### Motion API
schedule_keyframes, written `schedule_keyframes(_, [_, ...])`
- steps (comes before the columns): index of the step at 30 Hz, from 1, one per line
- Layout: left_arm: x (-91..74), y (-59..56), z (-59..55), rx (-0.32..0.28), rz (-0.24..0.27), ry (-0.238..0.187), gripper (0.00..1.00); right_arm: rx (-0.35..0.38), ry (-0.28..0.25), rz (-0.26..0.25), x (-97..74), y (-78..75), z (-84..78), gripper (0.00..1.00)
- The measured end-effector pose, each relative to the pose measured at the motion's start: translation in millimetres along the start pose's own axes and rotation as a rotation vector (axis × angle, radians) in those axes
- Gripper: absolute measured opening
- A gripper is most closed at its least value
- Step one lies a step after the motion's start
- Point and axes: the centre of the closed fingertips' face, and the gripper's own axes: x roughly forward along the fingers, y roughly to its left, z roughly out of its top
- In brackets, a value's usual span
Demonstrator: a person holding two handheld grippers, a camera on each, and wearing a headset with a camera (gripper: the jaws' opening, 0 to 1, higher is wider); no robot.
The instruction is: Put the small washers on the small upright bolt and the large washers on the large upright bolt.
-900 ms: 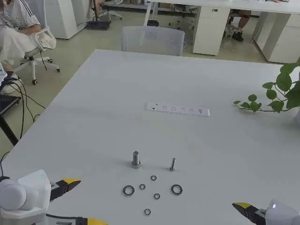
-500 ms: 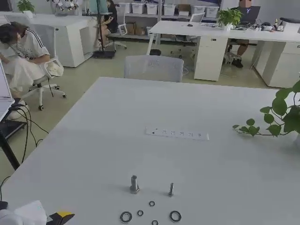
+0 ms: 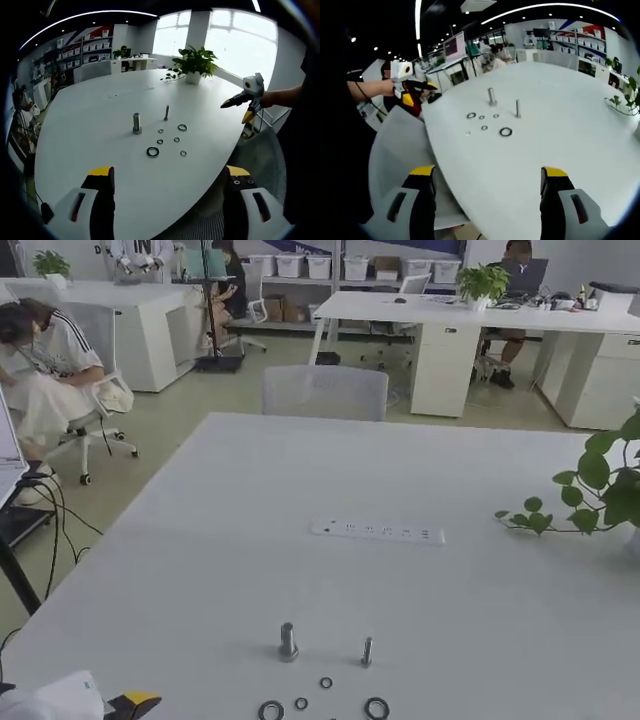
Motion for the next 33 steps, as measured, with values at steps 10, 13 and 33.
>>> schedule_keyframes(10, [-0.6, 7.6, 0.6, -0.035, -0.004, -0.047, 0.89, -0.017, 0.069, -0.01, 15.6, 1.3, 11.9, 0.82])
schedule_keyframes(13, [0.6, 3.6, -5.5, -0.005, -0.027, -0.01, 0.87, -0.056, 0.068, -0.015, 23.3, 2.1, 19.7, 0.78])
schedule_keyframes(33, [9.1, -4.9, -0.2, 0.033, -0.083, 0.004, 0.86, -0.143, 0.212, 0.003, 65.3, -12.5, 36.7, 0.61])
